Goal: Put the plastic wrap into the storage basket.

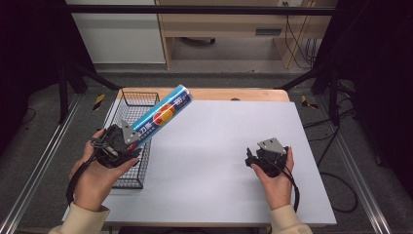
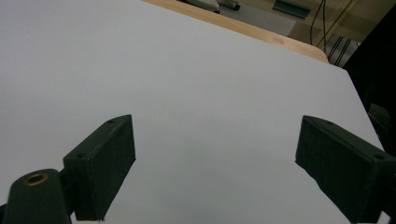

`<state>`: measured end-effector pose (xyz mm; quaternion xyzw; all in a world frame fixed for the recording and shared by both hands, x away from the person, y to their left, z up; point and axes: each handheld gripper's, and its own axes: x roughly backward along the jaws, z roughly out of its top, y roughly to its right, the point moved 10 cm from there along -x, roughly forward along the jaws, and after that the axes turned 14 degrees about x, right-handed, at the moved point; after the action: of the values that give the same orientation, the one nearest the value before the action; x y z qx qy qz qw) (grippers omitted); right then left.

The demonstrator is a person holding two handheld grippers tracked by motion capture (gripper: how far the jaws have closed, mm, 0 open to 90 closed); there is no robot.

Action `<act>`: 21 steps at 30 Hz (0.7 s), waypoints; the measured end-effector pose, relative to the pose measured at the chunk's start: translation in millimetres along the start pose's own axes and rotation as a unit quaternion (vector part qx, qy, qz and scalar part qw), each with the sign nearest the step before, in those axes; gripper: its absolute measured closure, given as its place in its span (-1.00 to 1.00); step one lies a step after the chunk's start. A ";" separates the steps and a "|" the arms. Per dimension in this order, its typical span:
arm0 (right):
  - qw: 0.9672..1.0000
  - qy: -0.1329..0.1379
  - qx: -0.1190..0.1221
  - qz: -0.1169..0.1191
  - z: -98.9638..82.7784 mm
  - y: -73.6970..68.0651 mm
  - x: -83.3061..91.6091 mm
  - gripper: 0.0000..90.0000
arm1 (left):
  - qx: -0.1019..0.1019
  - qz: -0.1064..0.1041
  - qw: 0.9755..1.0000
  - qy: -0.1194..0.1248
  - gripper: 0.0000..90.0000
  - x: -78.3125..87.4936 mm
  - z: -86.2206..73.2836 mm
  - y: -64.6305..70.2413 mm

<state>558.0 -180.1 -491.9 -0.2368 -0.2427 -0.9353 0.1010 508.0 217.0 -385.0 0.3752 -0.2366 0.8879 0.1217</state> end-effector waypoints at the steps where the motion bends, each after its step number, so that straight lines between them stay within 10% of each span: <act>1: 1.000 0.000 0.002 -0.001 -0.1 0.7 -0.1 -0.72 | 0.007 0.005 1.000 -0.008 -0.31 -1.3 -4.6 -2.4; 21: 1.000 0.002 -0.003 0.002 1.1 0.0 -0.3 -0.71 | 0.098 0.016 0.991 -0.093 -0.30 -25.7 -54.7 -30.5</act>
<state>558.8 -179.6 -491.2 -0.2360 -0.2397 -0.9361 0.1025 504.4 270.2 -426.8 0.4625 -0.1646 0.8699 0.0475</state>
